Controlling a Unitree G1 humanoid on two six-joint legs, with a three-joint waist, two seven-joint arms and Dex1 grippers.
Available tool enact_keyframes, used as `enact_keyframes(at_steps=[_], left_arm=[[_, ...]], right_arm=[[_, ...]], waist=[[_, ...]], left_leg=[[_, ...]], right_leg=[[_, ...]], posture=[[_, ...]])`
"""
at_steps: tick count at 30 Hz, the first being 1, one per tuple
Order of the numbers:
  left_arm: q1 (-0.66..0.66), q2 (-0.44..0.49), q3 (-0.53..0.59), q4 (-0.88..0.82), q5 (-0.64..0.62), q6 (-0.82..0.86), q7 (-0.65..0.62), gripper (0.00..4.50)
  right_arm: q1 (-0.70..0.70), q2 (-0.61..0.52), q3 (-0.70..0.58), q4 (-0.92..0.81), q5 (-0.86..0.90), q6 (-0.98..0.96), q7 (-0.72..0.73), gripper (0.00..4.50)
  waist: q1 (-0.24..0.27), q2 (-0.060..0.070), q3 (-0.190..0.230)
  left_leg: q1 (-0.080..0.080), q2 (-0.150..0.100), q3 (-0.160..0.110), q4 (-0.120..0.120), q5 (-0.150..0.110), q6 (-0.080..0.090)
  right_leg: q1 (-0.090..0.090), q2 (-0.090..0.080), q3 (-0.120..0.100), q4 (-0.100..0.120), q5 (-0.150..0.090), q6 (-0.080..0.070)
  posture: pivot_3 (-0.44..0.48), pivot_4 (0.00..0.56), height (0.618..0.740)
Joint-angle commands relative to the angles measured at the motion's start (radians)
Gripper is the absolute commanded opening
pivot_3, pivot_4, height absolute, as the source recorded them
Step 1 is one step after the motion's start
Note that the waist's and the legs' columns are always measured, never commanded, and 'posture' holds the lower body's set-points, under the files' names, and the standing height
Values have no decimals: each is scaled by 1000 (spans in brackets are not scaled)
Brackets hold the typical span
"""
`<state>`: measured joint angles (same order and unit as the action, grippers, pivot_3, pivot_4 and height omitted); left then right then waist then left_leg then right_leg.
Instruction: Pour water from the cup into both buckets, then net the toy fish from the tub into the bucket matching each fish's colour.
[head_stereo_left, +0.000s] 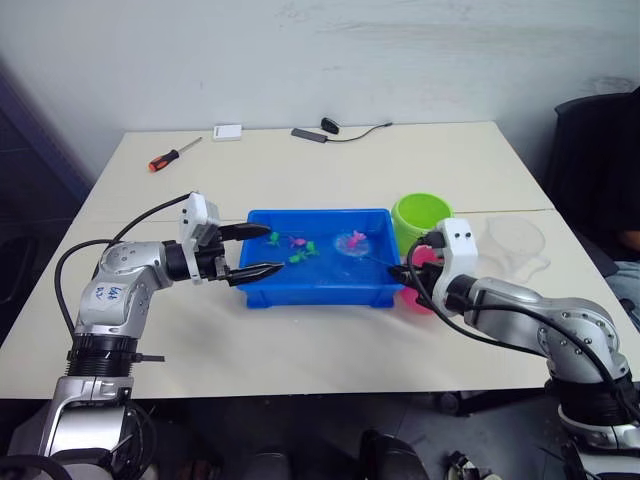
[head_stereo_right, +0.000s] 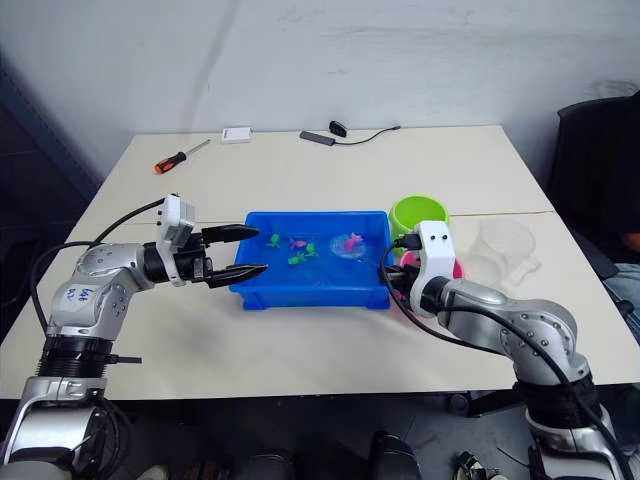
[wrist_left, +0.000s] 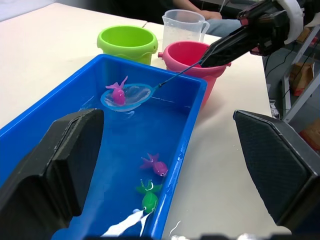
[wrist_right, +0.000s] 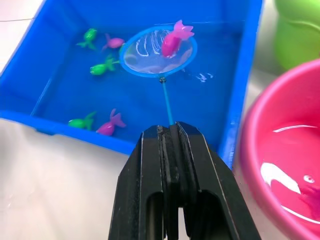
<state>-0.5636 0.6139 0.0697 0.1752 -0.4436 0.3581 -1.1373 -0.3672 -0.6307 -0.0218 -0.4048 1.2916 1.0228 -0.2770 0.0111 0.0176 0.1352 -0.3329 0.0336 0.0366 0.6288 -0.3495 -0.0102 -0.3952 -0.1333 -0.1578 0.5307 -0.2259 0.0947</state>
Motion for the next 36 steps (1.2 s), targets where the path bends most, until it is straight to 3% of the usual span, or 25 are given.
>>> enact_keyframes(at_steps=[1,9,25,29,36], left_arm=[[-32,14,13,6,-3,-22,-15,4482],[-84,1,-12,65,4,-48,-56,4482],[-179,-46,-50,192,26,-102,-114,4482],[-202,-66,-64,227,34,-120,-127,4482],[-238,-92,-75,288,49,-152,-153,4482]], right_arm=[[52,-15,-59,-91,-70,-71,128,0],[229,-28,-154,-225,-205,-207,284,0],[660,-101,-613,-361,-345,-319,490,0],[711,-119,-624,-386,-462,-345,493,0],[843,-126,-512,-384,-829,-523,535,0]], waist=[[5,0,0],[16,0,0],[19,-1,0],[18,-2,0],[18,-2,1]], left_leg=[[0,0,0,0,0,0],[-1,0,0,0,0,0],[-1,-1,0,0,-1,1],[-1,-1,0,0,-1,1],[-2,-1,0,0,-1,1]], right_leg=[[0,0,0,-1,0,0],[1,1,-1,-8,0,0],[2,1,-1,-10,0,0],[2,0,-1,-11,0,0],[2,0,-1,-12,-2,-1]], posture=[[0,150,740],[0,150,740],[0,150,740],[0,150,740],[0,150,740]])
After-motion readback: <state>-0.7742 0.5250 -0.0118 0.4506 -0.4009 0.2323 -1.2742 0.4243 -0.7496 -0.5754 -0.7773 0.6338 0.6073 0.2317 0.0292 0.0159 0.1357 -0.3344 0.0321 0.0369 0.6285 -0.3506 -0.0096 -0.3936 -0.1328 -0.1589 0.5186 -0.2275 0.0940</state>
